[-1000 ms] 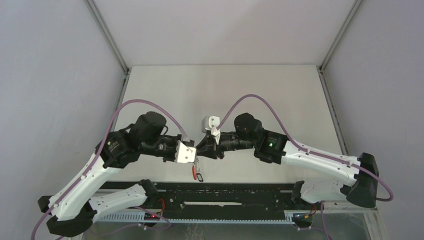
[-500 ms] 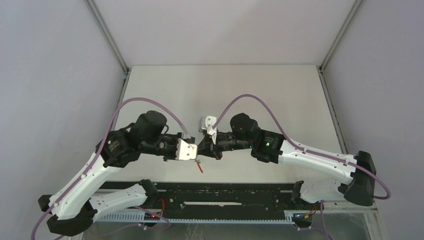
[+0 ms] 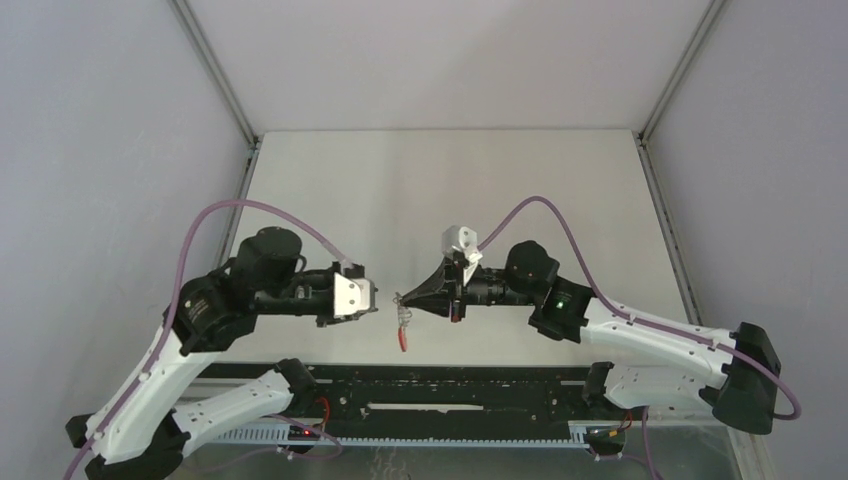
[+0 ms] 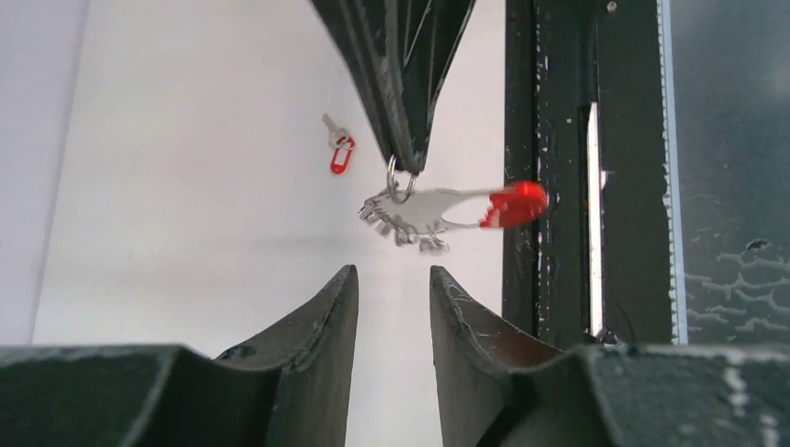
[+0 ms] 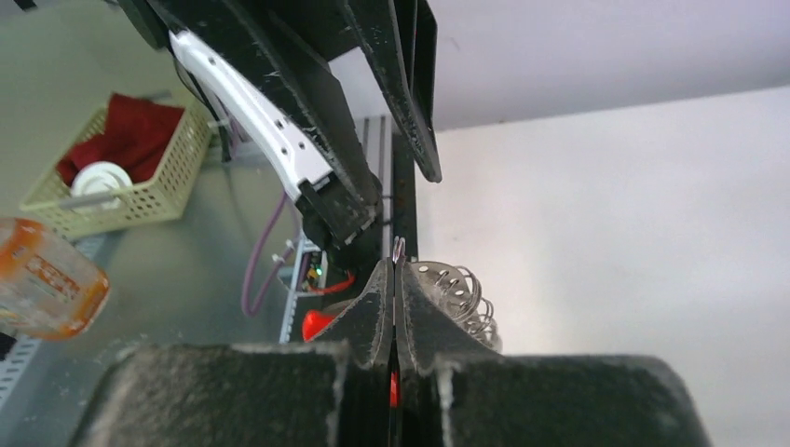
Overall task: Put the keys on the keyring
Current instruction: Adjust the keyring.
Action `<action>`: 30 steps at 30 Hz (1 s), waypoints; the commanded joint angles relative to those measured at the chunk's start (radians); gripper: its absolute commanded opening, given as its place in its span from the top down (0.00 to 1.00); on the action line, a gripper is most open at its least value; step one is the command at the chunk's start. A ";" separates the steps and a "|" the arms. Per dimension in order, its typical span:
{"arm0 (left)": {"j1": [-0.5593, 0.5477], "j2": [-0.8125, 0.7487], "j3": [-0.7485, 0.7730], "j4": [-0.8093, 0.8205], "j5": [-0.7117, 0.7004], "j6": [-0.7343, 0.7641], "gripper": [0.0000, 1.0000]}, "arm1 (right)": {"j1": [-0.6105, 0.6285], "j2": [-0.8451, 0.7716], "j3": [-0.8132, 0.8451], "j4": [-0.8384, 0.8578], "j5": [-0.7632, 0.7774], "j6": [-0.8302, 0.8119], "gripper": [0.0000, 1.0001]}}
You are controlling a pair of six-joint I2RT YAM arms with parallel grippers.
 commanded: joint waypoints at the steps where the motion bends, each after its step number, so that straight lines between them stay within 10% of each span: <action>1: 0.060 -0.038 -0.027 0.079 0.094 -0.122 0.64 | -0.017 -0.046 -0.040 0.295 -0.046 0.143 1.00; 19: 0.181 -0.062 -0.129 0.414 0.413 -0.546 0.71 | -0.006 0.005 -0.119 0.638 -0.084 0.305 1.00; 30: 0.194 -0.080 -0.137 0.404 0.510 -0.529 0.70 | 0.003 0.043 -0.119 0.703 -0.082 0.331 1.00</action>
